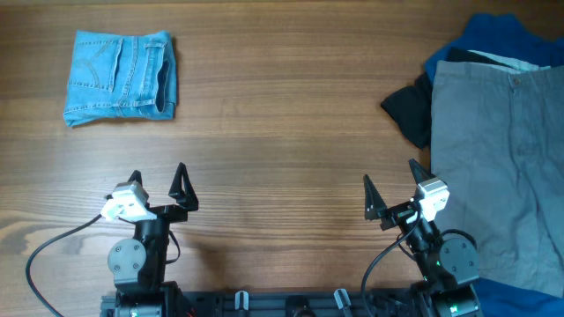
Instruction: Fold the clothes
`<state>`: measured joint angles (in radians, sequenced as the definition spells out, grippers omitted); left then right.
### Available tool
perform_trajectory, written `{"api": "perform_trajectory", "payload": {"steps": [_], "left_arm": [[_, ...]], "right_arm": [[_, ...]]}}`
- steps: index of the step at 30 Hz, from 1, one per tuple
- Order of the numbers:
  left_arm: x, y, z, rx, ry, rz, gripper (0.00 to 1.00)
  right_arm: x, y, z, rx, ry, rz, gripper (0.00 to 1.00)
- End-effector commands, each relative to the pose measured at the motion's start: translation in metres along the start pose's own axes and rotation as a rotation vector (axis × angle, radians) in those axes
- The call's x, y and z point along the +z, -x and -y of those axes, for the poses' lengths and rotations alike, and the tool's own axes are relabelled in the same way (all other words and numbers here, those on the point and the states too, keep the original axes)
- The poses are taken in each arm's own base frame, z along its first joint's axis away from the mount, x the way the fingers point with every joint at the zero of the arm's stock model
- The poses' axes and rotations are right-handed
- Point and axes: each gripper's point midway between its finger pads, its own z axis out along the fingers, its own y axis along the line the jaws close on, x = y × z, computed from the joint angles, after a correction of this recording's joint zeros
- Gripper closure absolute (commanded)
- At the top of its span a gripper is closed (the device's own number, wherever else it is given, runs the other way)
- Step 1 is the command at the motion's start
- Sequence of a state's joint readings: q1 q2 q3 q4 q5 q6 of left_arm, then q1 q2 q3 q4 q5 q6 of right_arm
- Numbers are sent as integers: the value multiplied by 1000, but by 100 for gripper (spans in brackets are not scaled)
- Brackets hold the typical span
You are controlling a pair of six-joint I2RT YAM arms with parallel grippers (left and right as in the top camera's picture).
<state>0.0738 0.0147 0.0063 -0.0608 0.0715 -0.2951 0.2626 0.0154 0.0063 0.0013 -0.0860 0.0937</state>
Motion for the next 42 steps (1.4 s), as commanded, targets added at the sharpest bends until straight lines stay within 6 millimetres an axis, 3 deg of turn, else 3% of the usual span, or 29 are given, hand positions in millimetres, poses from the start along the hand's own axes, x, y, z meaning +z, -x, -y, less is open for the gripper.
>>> {"api": "perform_trajectory", "payload": {"steps": [1, 19, 24, 32, 37, 42], "left_arm": [[0, -1, -1, -2, 7, -3, 0], [0, 0, 0, -5, 3, 1, 0], [-1, 2, 8, -4, -45, 3, 0], [-16, 72, 46, 26, -182, 210, 0], [-18, 102, 52, 13, -124, 141, 0], [-3, 134, 50, -4, 6, -1, 0]], "right_arm": [[0, 3, 0, 12, 5, 12, 0], [-1, 4, 0, 11, 5, 16, 0], [-1, 10, -8, 64, 49, 40, 0], [-12, 71, -18, 155, 94, 157, 0], [-8, 78, -23, 263, 91, 5, 0], [9, 75, -27, 311, 64, -275, 0]]}}
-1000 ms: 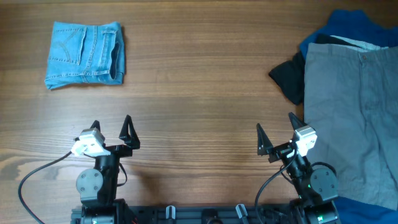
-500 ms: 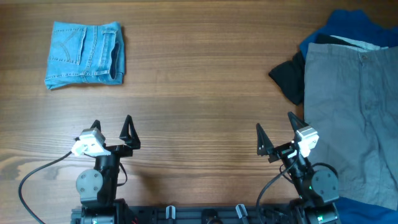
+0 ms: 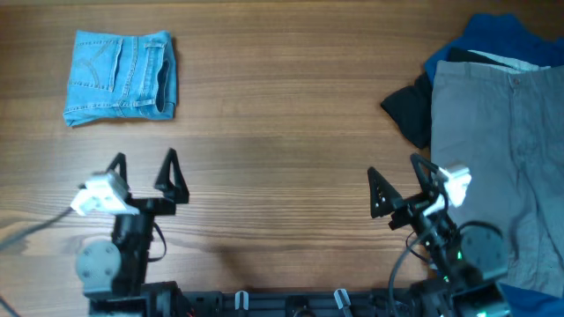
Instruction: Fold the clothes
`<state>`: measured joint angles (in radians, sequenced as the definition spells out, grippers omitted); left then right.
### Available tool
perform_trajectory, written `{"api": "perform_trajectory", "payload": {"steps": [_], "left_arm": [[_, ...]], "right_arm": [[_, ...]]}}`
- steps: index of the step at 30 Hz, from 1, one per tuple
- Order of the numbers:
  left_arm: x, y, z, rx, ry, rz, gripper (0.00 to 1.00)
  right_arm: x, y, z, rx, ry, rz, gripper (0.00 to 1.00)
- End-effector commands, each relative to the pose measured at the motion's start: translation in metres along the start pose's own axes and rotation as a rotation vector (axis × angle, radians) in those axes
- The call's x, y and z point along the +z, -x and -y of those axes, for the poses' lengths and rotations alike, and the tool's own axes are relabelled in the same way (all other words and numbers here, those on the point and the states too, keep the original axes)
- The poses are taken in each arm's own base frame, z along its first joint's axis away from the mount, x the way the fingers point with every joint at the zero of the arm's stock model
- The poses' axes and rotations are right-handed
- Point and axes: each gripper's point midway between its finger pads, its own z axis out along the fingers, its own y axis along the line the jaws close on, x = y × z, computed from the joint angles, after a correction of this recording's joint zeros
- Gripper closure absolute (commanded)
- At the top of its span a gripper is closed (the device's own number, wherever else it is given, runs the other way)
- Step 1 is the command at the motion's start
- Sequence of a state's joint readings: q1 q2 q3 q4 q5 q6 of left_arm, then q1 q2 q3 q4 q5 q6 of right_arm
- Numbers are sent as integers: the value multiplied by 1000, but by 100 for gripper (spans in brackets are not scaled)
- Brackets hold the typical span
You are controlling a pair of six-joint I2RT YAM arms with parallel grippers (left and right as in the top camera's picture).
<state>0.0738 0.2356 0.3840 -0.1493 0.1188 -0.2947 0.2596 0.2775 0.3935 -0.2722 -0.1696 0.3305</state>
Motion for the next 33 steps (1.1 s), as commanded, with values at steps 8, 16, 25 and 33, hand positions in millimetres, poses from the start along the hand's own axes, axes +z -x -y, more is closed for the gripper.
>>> {"api": "perform_trajectory", "payload": {"steps": [8, 16, 25, 33], "left_arm": [[62, 38, -5, -49, 247, -472, 0], [90, 19, -10, -50, 290, -700, 0], [92, 12, 0, -78, 232, -730, 0], [90, 10, -1, -80, 237, -742, 0]], "right_arm": [[58, 23, -11, -25, -72, -611, 0], [106, 16, 4, -19, -112, -829, 0], [138, 58, 154, 156, -602, -556, 0], [116, -1, 252, 281, -775, -730, 5]]}}
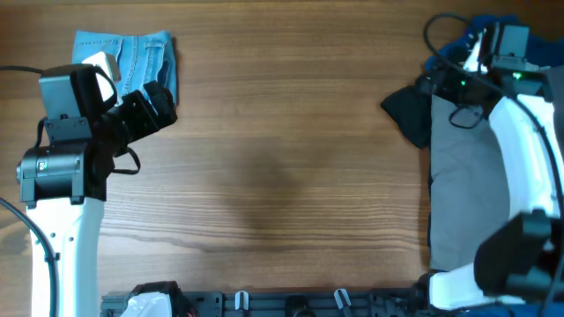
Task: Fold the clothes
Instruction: 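Reach the right gripper to the grey shorts on the right pile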
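Observation:
A folded pair of light blue jeans (128,46) lies at the far left of the table, partly covered by my left arm. My left gripper (152,106) hangs over the jeans' near right corner, and its jaws show only as dark blocks. Grey trousers (463,176) lie spread along the right edge, on top of a black garment (404,110) and a blue one (434,62). My right gripper (439,81) is over the top left of the grey trousers. The wrist hides its fingers.
The wooden table (282,158) stretches between the two piles. The white right arm (520,150) lies across the grey trousers. The white left arm (66,220) runs up the left edge. A dark rail (282,304) with the arm mounts lines the front edge.
Both arms have left their spots near the front edge. The left gripper now sits at the folded jeans, and the right gripper at the top of the clothes pile on the right.
Both grippers stood open and upright near the front edge, with the jeans folded at the far left and the pile untouched. A moment later they had shifted slightly outward. Now each arm is stretched out, left over the jeans and right over the pile.

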`<state>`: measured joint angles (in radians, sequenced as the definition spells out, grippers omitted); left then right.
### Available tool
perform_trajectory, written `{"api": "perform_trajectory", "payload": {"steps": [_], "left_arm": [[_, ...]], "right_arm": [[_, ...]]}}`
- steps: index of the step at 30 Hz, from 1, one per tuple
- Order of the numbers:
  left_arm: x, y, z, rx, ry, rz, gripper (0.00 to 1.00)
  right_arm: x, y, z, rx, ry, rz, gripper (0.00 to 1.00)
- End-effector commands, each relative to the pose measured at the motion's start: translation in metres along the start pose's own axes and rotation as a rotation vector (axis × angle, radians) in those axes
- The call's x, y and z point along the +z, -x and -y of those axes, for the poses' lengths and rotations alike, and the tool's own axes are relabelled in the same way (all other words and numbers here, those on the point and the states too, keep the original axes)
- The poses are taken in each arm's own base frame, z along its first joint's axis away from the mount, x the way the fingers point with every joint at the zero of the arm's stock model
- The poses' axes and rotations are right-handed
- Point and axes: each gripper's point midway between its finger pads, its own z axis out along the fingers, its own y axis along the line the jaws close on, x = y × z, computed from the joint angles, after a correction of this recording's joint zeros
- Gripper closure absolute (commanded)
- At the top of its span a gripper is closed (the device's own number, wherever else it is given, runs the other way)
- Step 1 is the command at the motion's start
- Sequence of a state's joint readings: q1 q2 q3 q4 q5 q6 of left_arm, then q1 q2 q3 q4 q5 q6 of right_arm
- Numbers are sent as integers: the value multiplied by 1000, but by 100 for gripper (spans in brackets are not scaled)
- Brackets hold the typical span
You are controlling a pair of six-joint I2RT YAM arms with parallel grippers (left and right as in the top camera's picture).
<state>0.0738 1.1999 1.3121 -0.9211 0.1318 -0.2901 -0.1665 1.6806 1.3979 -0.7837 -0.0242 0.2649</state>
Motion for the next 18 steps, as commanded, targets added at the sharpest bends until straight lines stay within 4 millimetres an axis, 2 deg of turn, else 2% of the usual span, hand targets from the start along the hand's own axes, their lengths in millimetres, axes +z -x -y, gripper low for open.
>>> {"api": "perform_trajectory", "payload": {"steps": [1, 6, 12, 15, 17, 18], "left_arm": [[-5, 5, 7, 27, -26, 14, 0], [-5, 6, 7, 27, -26, 14, 0], [-5, 6, 7, 27, -26, 14, 0], [-5, 6, 7, 27, -26, 14, 0], [-5, 6, 7, 27, -26, 14, 0], [-5, 6, 7, 27, -26, 14, 0]], "right_arm": [[28, -4, 19, -6, -58, -58, 7], [67, -23, 25, -114, -75, -156, 12], [101, -45, 53, -145, -208, -248, 21], [110, -52, 56, -145, -221, -278, 30], [110, -51, 61, -127, -253, -271, 33], [109, -49, 66, -104, -287, -260, 38]]}}
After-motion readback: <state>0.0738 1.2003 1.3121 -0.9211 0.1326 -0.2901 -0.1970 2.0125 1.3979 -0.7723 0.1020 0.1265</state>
